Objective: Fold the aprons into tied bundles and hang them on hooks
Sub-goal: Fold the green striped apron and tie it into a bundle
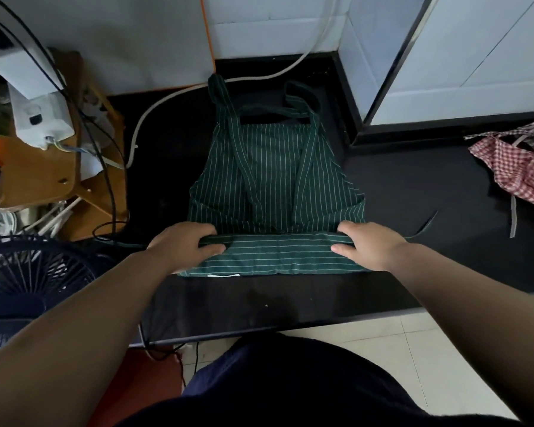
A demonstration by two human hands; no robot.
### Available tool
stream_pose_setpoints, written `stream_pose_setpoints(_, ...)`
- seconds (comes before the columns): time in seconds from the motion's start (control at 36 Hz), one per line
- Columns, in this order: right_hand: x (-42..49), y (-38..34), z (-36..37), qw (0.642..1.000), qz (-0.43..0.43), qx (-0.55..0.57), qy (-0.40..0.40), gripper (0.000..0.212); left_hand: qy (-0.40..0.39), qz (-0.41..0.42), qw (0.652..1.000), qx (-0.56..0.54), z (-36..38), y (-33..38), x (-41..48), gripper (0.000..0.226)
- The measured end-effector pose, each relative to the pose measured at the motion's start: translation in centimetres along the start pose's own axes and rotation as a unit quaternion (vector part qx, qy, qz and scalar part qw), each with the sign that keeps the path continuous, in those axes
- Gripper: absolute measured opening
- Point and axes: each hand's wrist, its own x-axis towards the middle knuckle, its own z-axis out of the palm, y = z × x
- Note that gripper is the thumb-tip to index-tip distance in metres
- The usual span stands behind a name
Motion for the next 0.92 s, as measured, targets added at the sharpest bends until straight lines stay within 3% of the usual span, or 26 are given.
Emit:
stream_pose_setpoints(0.08, 0.3, -0.1, -0.3, 0.999, 0.011, 0.035, -0.009, 0.044, 0.006, -0.038, 0.997, -0.059, -0.1, -0.4, 0.1, 0.017)
stream_pose_setpoints(0.22, 1.0, -0.4, -0.2, 0.994, 0.068, 0.086, -0.012, 0.042, 0.032, -0.12, 0.987, -0.097, -0.1, -1.1, 0.2, 0.026)
stream_pose_setpoints(0.28, 0.7, -0.8, 0.1, 0.992, 0.091, 0.081, 0.011, 0.045, 0.046, -0.158, 0.983, -0.081, 0.2, -0.3, 0.0, 0.034)
stream_pose_setpoints(0.33, 0.2, -1.3, 0.3, 0.994, 0.08, -0.009, 0.074, 0.044, 0.089, -0.194, 0.977, 0.009, 0.6, 0.6, 0.0, 0.038)
stream_pose_setpoints(0.39, -0.1, -1.7, 0.9, 0.986, 0.007, -0.123, 0.109, 0.041, 0.167, -0.148, 0.972, 0.072, 1.2, 1.5, -0.3, 0.029)
stream_pose_setpoints(0.44, -0.5, -2.0, 1.6, 0.986, -0.058, -0.122, 0.094, 0.041, 0.218, 0.001, 0.973, 0.075, 2.1, 1.8, -0.7, 0.013)
stream_pose_setpoints(0.5, -0.8, -1.9, 2.1, 0.994, -0.069, -0.064, 0.056, 0.058, 0.189, 0.076, 0.978, 0.04, 2.8, 2.1, -1.3, 0.023)
stream_pose_setpoints(0.56, -1.0, -1.8, 2.4, 0.994, -0.078, -0.072, 0.027, 0.083, 0.129, 0.034, 0.991, 0.019, 3.0, 3.1, -2.1, 0.026)
stream_pose_setpoints(0.61, -1.1, -1.7, 2.3, 0.991, -0.086, -0.095, 0.023, 0.078, 0.037, 0.001, 0.996, 0.082, 3.2, 3.7, -2.6, 0.068)
stream_pose_setpoints(0.67, -1.0, -1.7, 2.0, 0.991, -0.087, -0.096, 0.038, 0.061, -0.016, 0.003, 0.989, 0.146, 2.8, 4.2, -3.0, 0.094)
stream_pose_setpoints(0.72, -1.0, -2.0, 1.1, 0.994, -0.075, -0.069, 0.046, 0.045, -0.009, 0.011, 0.988, 0.157, 2.1, 4.1, -2.6, 0.083)
stream_pose_setpoints(0.78, -1.2, -2.0, 0.3, 0.995, -0.074, -0.042, 0.041, 0.028, -0.016, 0.009, 0.994, 0.109, 0.9, 4.1, -2.0, 0.049)
stream_pose_setpoints(0.83, -1.3, -1.6, -0.7, 0.997, -0.067, -0.02, 0.02, 0.028, -0.056, -0.007, 0.997, 0.045, -0.8, 4.5, -1.6, 0.017)
stream_pose_setpoints(0.92, -1.5, -1.1, -1.5, 0.999, -0.043, -0.001, 0.026, 0.026, -0.11, -0.035, 0.993, -0.025, -2.3, 4.7, -1.5, 0.01)
